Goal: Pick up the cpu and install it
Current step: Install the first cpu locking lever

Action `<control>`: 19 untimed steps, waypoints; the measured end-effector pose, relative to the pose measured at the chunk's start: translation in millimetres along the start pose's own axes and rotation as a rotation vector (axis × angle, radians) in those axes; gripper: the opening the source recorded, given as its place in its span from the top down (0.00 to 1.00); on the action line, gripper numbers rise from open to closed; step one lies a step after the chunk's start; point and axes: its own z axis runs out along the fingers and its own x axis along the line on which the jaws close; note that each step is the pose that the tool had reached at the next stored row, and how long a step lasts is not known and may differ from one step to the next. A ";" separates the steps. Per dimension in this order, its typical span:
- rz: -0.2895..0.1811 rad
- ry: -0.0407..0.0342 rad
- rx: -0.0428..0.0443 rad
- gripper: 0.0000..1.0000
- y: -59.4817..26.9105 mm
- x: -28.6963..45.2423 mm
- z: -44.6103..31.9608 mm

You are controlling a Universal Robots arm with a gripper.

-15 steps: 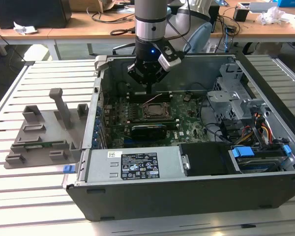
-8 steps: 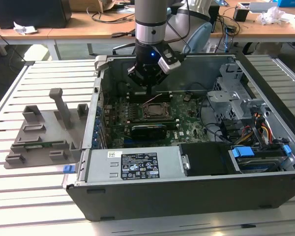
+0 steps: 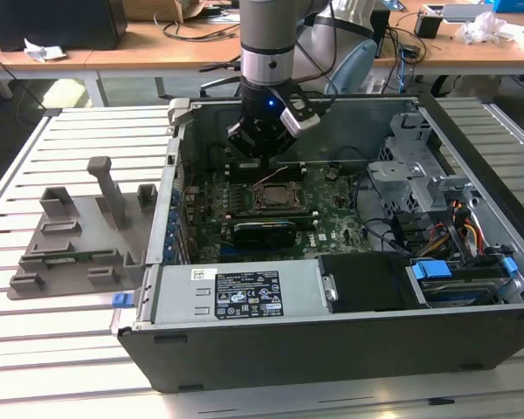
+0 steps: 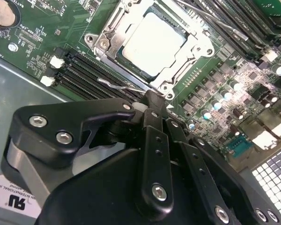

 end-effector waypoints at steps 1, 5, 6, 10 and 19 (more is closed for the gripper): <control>0.000 -0.0001 -0.0004 0.89 0.6 -0.3 0.6; 0.000 -0.0002 -0.0015 0.89 2.0 -1.6 3.4; 0.000 -0.0002 -0.0018 0.89 2.3 -1.9 3.9; 0.000 -0.0004 -0.0029 0.89 3.8 -3.4 6.7; 0.000 -0.0005 -0.0043 0.89 6.7 -8.4 11.2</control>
